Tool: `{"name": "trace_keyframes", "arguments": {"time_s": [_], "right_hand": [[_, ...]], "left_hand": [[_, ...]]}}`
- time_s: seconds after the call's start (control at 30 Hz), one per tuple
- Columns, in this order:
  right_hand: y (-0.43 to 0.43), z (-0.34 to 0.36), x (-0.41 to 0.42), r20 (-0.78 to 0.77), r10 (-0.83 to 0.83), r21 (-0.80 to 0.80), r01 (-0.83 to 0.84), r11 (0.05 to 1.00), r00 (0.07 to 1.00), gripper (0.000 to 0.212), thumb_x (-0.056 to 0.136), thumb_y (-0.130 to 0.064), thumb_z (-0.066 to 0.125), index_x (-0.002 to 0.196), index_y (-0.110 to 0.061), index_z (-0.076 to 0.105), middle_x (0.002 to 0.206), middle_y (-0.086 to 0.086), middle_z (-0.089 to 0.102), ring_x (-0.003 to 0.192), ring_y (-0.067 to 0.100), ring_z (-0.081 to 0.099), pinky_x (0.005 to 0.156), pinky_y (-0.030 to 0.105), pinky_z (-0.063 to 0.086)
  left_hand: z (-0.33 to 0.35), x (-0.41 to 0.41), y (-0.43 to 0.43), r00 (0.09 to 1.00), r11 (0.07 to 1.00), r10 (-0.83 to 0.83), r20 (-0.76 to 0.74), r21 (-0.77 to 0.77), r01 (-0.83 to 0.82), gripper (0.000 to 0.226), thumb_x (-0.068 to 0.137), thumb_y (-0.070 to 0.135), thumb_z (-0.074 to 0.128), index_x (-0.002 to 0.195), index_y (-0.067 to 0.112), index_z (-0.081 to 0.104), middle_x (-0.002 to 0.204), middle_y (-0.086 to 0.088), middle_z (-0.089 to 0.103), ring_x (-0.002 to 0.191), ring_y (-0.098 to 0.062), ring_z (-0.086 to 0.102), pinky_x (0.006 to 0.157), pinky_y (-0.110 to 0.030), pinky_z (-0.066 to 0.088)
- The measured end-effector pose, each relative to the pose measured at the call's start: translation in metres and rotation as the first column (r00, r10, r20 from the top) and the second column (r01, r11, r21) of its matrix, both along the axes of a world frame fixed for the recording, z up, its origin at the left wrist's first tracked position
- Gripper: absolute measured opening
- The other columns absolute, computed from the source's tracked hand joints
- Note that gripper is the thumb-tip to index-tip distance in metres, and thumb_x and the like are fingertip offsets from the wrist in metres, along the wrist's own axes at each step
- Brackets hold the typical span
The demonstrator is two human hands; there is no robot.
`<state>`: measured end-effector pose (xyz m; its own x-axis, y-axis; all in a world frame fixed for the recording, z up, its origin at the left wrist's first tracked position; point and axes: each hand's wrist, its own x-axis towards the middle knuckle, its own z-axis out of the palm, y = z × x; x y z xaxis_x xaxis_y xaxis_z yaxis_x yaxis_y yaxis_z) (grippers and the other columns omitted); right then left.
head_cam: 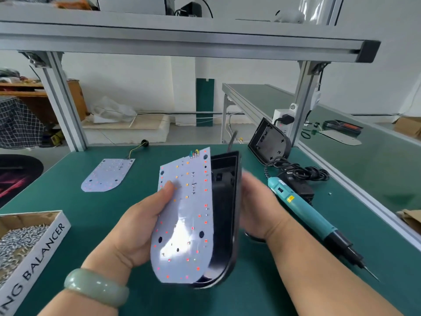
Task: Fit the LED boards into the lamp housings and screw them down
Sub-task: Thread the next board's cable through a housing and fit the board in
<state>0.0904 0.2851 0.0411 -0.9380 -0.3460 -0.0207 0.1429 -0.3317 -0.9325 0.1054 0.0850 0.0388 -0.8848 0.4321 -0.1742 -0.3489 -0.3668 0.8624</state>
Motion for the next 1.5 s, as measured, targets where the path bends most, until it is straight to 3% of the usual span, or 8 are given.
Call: {"name": "trace_keyframes", "arguments": {"time_s": [0.17,0.37,0.5,0.8,0.97,1.3,1.4,1.5], "right_hand": [[0.011,0.036,-0.001,-0.053,-0.100,0.372,0.113,0.922,0.994,0.039,0.090,-0.042,0.057,0.099,-0.008,0.074,0.088,0.021,0.062,0.064,0.019,0.051,0.047,0.021,0.035],[0.002,0.081,-0.003,-0.306,0.258,0.939,0.245,0.243,0.916,0.022,0.089,-0.029,0.064,0.072,-0.017,0.070,0.064,-0.003,0.061,0.060,0.017,0.050,0.060,0.027,0.040],[-0.011,0.082,-0.006,-0.296,0.321,0.955,0.284,0.085,0.900,0.038,0.088,-0.010,0.053,0.054,-0.012,0.035,0.058,0.006,0.031,0.059,0.018,0.022,0.052,0.030,0.022],[-0.003,0.063,-0.006,-0.292,0.247,0.852,0.134,0.506,0.924,0.018,0.089,-0.005,0.061,0.074,-0.015,0.060,0.069,-0.006,0.059,0.061,0.006,0.047,0.061,0.023,0.040],[0.011,0.046,-0.011,0.132,0.154,0.261,-0.184,0.948,0.979,0.041,0.096,-0.036,0.046,0.084,-0.001,0.064,0.081,0.020,0.060,0.067,0.024,0.055,0.059,0.022,0.043],[-0.018,0.006,-0.027,-0.387,-0.335,0.525,0.504,0.686,0.859,0.060,0.091,0.000,0.047,0.035,-0.020,0.038,0.040,-0.011,0.034,0.050,0.010,0.025,0.055,0.027,0.026],[-0.017,-0.001,-0.024,-0.436,-0.293,0.637,0.521,0.568,0.851,0.042,0.091,-0.006,0.047,0.050,-0.013,0.040,0.054,0.011,0.042,0.055,0.014,0.029,0.056,0.025,0.028],[-0.015,0.004,-0.013,-0.305,-0.339,0.443,0.447,0.777,0.890,0.024,0.094,-0.045,0.041,0.089,-0.035,0.062,0.094,-0.002,0.068,0.058,0.008,0.059,0.057,0.024,0.042]], "left_hand": [[-0.003,-0.001,-0.002,0.999,1.000,-0.008,-0.034,-0.020,0.008,0.041,0.073,0.036,0.053,0.073,0.004,0.078,0.074,-0.015,0.073,0.059,-0.025,0.071,0.050,-0.028,0.055],[-0.003,0.000,-0.001,0.977,0.991,0.011,-0.214,-0.131,-0.040,0.036,0.074,0.034,0.062,0.083,0.002,0.076,0.088,-0.022,0.073,0.069,-0.030,0.072,0.058,-0.033,0.058],[-0.001,0.004,0.003,0.947,0.976,0.028,-0.321,-0.198,-0.096,0.038,0.077,0.038,0.055,0.082,0.006,0.076,0.088,-0.020,0.073,0.070,-0.030,0.072,0.059,-0.033,0.058],[0.000,0.009,0.001,0.911,0.953,0.070,-0.406,-0.242,-0.181,0.046,0.078,0.046,0.052,0.080,0.007,0.075,0.084,-0.020,0.073,0.069,-0.030,0.072,0.056,-0.031,0.056],[0.003,0.007,0.004,0.917,0.939,0.286,-0.278,-0.111,-0.326,0.035,0.066,0.048,0.073,0.066,0.013,0.077,0.072,-0.010,0.073,0.058,-0.021,0.069,0.051,-0.025,0.055],[0.002,0.011,0.006,0.843,0.842,0.468,-0.263,-0.158,-0.517,0.043,0.052,0.069,0.069,0.050,0.026,0.069,0.068,0.005,0.069,0.058,-0.016,0.064,0.056,-0.028,0.053],[0.003,0.009,0.012,0.866,0.862,0.386,-0.318,-0.209,-0.461,0.041,0.085,0.052,0.052,0.061,0.028,0.075,0.067,0.002,0.074,0.055,-0.012,0.069,0.044,-0.020,0.050],[0.003,0.004,0.009,0.841,0.820,0.347,-0.415,-0.302,-0.487,0.047,0.076,0.060,0.045,0.065,0.024,0.074,0.066,0.002,0.073,0.055,-0.012,0.068,0.045,-0.018,0.048]]}}
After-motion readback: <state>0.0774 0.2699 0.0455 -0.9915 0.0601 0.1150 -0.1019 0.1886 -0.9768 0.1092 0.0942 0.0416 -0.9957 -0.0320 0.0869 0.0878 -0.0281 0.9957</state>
